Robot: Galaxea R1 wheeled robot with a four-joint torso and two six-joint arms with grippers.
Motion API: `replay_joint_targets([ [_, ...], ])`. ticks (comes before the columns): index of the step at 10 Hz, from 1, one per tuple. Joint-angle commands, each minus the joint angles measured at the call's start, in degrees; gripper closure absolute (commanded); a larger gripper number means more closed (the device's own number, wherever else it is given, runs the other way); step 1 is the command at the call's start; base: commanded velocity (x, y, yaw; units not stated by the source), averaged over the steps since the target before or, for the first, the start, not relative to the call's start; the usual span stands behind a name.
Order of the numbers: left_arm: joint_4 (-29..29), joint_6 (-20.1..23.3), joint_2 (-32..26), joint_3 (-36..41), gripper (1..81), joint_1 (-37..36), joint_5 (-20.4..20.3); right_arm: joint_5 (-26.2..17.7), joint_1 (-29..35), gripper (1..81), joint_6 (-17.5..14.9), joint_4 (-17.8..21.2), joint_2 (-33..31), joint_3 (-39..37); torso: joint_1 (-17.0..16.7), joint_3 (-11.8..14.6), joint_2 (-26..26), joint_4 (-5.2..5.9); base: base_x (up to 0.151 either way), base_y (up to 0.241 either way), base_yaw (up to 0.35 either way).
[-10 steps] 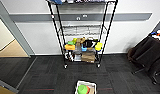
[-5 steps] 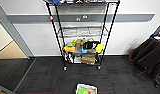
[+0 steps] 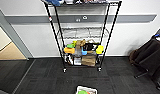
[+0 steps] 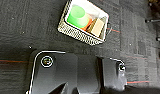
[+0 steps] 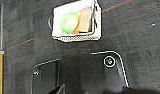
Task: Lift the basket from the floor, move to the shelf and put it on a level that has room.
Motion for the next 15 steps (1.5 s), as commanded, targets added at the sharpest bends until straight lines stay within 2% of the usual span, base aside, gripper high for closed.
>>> replay_joint_targets([
  [1, -0.16, 0.14, -1.75, 0.33, 1.0, -2.63, 2.8, -3.01, 2.3, 1.0, 0.5, 0.84, -1.81, -0.92, 0.0, 0.0, 0.0, 0.0, 0.076, 0.0, 0.0],
  [3, -0.16, 0.14, -1.58, 0.33, 1.0, -2.63, 2.8, -3.1, 2.21, 1.0, 0.5, 0.67, -1.81, -0.92, -0.02, 0.0, -0.02, 0.0, 0.067, 0.0, 0.0],
  [9, -0.95, 0.14, -1.23, -1.51, 1.0, -0.7, 3.06, -3.01, 0.45, 1.0, 0.5, -0.12, 0.74, -3.74, -0.02, 0.0, 0.02, 0.0, 0.0, 0.0, 0.0],
  [10, -1.13, 0.14, -1.14, -1.6, 1.0, -0.53, 3.06, -3.1, 0.28, 1.0, 0.5, -0.21, 1.09, -3.65, 3.68, -0.02, -5.71, 0.0, 0.0, 0.0, 0.0],
  [12, -1.48, 0.14, -1.23, -1.25, 1.0, -0.53, 3.15, -3.1, -0.69, 1.0, 0.5, -0.21, 1.71, -3.56, 4.31, -0.02, -6.74, 0.0, 0.0, 0.0, 0.0],
  [15, -3.24, 0.05, -0.52, -2.39, 1.0, -0.78, 3.24, -3.1, -1.31, 1.0, 0.5, -0.03, 2.41, -3.82, 7.78, 0.0, -12.35, 0.0, 0.0, 0.0, 0.0],
])
